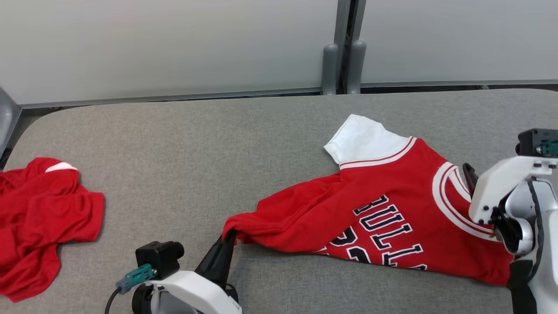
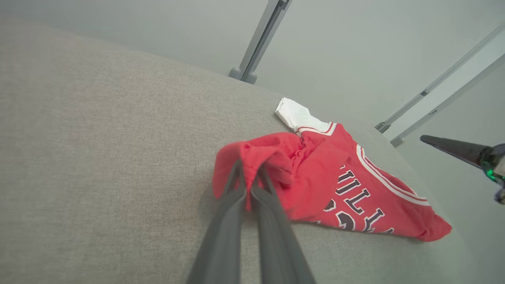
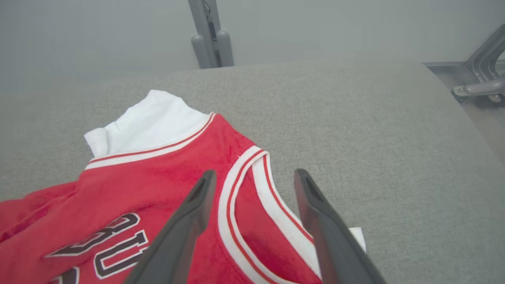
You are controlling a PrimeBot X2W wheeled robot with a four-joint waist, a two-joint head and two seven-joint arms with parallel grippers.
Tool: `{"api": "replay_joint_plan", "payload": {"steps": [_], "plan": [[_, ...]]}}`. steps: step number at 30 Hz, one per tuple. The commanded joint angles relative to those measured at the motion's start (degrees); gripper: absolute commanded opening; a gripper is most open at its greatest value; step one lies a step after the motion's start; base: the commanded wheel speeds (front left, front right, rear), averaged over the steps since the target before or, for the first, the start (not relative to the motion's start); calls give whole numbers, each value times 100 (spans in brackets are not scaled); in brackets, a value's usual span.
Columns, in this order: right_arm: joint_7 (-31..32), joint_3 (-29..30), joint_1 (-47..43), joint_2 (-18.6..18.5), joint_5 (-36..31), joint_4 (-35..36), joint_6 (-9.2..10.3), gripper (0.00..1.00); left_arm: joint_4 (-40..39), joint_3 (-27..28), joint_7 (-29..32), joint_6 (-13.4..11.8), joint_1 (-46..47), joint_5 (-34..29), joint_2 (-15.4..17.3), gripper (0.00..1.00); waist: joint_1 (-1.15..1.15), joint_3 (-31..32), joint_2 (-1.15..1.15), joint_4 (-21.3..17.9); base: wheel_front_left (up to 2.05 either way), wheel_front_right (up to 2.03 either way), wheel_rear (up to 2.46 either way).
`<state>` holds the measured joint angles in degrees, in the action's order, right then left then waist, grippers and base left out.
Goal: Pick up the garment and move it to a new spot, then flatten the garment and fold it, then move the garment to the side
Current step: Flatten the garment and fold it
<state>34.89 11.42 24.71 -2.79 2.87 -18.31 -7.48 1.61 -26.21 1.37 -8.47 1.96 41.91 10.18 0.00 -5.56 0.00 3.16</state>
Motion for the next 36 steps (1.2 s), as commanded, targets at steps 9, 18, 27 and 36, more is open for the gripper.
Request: {"api": "replay_joint_plan", "payload": {"steps": [9,18,27,36], "plan": [[-378,411,1254,-89,-680,-1467,-1,100,-91,-169,-108,260,484,-41,-168,0,0,-860,0,647,0,0,0],[-435,847,1864,-246,-1335,-2433,-1,100,-93,-271,-151,386,714,-63,-255,0,0,-1181,0,839,0,0,0],[-696,960,2035,-277,-1412,-3163,-1,0,45,-164,-261,360,847,-63,-219,0,0,-1181,0,750,0,0,0],[-2064,797,1837,-94,-258,-2565,-1,0,169,139,-651,151,974,-243,-75,0,0,-728,0,475,0,0,0]]}}
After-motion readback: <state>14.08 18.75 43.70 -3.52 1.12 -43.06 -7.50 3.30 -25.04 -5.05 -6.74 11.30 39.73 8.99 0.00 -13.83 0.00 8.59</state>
